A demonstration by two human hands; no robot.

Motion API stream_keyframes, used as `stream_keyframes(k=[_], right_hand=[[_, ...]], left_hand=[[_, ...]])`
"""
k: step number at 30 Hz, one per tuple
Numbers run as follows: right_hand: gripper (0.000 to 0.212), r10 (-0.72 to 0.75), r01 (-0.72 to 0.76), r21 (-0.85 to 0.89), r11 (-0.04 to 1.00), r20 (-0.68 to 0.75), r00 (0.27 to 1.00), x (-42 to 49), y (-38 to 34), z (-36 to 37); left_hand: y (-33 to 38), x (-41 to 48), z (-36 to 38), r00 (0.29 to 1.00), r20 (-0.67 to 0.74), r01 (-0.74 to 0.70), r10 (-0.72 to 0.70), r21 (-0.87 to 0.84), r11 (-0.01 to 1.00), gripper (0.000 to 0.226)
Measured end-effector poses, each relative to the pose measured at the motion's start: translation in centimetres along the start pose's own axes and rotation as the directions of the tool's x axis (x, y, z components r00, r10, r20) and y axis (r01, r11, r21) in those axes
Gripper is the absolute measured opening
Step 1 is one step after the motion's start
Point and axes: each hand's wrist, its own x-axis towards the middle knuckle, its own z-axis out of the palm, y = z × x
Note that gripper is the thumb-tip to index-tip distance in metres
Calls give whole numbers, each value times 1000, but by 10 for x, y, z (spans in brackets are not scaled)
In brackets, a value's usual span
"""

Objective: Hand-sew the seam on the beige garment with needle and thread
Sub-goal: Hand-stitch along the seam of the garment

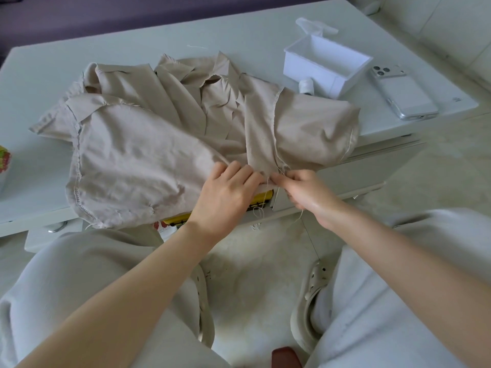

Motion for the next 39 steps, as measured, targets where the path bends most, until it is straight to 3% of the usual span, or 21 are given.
stream_keyframes(k=[7, 12, 15, 19, 39], right_hand=[[31, -260, 165, -446, 880, -161, 952, -11, -10, -11], [28, -561, 430, -511, 744, -130, 817, -11, -3, -9], [18, -636, 523, -508, 685, -65, 769, -6, 0, -7], [6, -645, 555, -494, 669, -16, 764, -1, 2, -5], [8, -637, 526, -597, 605, 33, 770, -1, 4, -5]], left_hand=[[-6, -1, -2, 999, 6, 42, -42, 43, 998, 18], [-5, -2, -3, 999, 11, 42, -43, 49, 998, 15], [-5, -2, -4, 999, 11, 37, -37, 45, 998, 15], [-5, -3, -4, 999, 13, 33, -33, 50, 998, 16], [-3, -2, -4, 999, 9, 39, -39, 58, 998, 15]])
